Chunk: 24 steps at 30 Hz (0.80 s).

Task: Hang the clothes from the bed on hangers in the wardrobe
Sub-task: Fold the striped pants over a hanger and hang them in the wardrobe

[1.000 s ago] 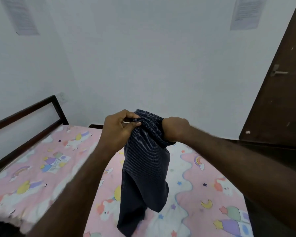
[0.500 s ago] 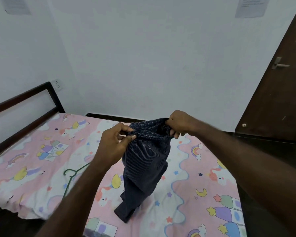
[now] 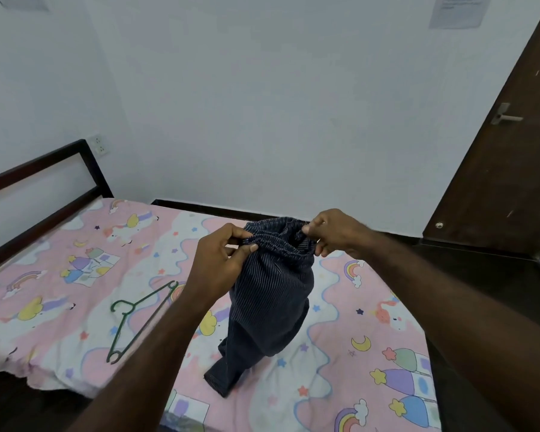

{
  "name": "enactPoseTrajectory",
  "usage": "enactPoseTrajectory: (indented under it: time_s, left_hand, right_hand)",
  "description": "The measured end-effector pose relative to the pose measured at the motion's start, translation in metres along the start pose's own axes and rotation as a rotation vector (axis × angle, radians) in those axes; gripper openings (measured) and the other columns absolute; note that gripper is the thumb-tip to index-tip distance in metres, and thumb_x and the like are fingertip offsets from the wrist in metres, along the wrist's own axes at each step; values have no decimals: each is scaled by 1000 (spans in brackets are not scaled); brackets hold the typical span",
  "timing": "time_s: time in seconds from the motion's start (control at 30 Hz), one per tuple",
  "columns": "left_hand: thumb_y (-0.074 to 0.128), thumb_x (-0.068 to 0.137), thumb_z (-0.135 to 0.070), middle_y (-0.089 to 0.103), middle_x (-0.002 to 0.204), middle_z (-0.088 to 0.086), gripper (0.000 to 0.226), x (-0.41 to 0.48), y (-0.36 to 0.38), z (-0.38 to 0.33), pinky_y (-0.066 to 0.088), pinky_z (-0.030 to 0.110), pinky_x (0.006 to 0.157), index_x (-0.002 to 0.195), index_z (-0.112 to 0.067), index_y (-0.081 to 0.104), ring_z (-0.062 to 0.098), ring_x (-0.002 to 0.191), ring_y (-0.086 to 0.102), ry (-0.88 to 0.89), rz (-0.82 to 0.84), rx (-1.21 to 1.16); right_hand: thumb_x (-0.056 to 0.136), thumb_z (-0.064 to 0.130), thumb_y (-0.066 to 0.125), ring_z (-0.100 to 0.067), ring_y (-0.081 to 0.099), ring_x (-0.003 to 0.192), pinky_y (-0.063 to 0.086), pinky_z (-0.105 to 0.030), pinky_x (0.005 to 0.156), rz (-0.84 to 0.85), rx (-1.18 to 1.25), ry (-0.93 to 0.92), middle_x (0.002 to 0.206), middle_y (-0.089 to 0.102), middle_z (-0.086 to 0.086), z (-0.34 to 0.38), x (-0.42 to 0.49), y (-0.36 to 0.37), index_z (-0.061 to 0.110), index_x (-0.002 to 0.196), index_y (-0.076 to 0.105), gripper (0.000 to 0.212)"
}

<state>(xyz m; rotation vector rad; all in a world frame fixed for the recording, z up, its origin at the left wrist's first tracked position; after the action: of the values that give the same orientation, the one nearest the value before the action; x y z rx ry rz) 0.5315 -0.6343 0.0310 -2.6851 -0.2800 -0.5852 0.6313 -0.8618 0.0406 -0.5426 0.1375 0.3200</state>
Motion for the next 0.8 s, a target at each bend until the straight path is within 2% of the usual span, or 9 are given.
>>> enactPoseTrajectory:
  time_s: [0.07, 0.13, 0.23, 0.3, 0.47, 0.6, 0.63, 0.7, 0.8]
  left_hand:
    - [73, 83, -3, 68, 87, -10, 32, -2, 2, 1, 52, 17, 66, 84, -32, 61, 11, 81, 67, 0, 16, 12]
    - [72, 84, -4, 66, 88, -12, 29, -5, 4, 4, 52, 17, 68, 84, -30, 60, 12, 82, 67, -14, 38, 42]
    - [72, 84, -3, 64, 86, -14, 24, -7, 5, 13, 50, 15, 68, 85, -24, 61, 8, 79, 65, -18, 13, 106]
    - [72, 83, -1, 64, 84, -14, 25, -11, 5, 21, 48, 10, 67, 84, -23, 60, 2, 76, 63, -31, -1, 117]
    - [72, 85, -5, 65, 85, -13, 23, -15, 6, 32, 47, 10, 65, 84, -25, 59, 4, 81, 62, -94, -18, 129]
    - [71, 86, -5, 64, 85, -11, 19, -12, 3, 32, 47, 10, 67, 87, -20, 60, 4, 82, 62, -75, -33, 142]
    - [71, 86, -6, 65, 86, -8, 18, -11, 1, 32, 48, 13, 68, 86, -19, 60, 5, 83, 62, -83, -37, 138]
    - [70, 87, -5, 67, 87, -3, 21, -8, -4, 34, 51, 19, 72, 83, -23, 58, 10, 84, 63, -135, -71, 88]
    - [68, 87, -1, 69, 88, 3, 22, -2, -12, 38, 52, 20, 75, 83, -20, 58, 13, 83, 67, -230, -138, -44]
  right_hand:
    - [84, 25, 77, -13, 53, 49, 43, -23, 46, 53, -108, -5, 59, 60, -5, -3, -2, 7, 9, 75, 63, 23]
    - [76, 19, 82, -14, 53, 52, 39, -22, 47, -17, -311, -38, 61, 62, -1, -8, 1, 11, 9, 75, 66, 19]
    - [72, 11, 71, -19, 62, 71, 49, -26, 62, -226, -551, -57, 73, 67, 1, -15, 10, 1, 19, 65, 60, 15]
    - [72, 11, 70, -18, 61, 73, 46, -26, 62, -251, -567, -26, 75, 67, 1, -19, 12, -8, 20, 61, 56, 20]
    - [75, -5, 62, -16, 54, 68, 39, -20, 53, -121, -522, -157, 73, 56, 7, -26, 12, -10, 21, 62, 53, 30]
    - [76, -16, 47, -6, 57, 79, 42, -6, 68, 81, -526, -330, 89, 62, 8, -32, 7, -4, 11, 90, 76, 42]
    - [77, -15, 47, -4, 57, 82, 42, -6, 72, 105, -566, -358, 91, 63, 7, -34, 6, -2, 10, 96, 77, 44]
    - [83, -1, 49, -8, 58, 83, 47, -19, 78, 138, -625, -391, 90, 67, 5, -37, 5, -1, 14, 97, 76, 34]
    - [94, 39, 46, -8, 56, 75, 47, -32, 75, 186, -622, -354, 80, 64, 7, -38, 0, -7, 22, 86, 64, 27]
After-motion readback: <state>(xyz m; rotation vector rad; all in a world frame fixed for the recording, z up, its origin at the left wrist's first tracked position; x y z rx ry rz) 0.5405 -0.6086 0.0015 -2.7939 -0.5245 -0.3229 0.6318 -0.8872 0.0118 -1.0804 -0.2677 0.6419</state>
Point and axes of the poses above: each hand's wrist, its own x-axis towards the middle knuckle, its own y-axis out of the palm, z = x × y, the point moved 1 cm from there along x, towards the middle knuckle
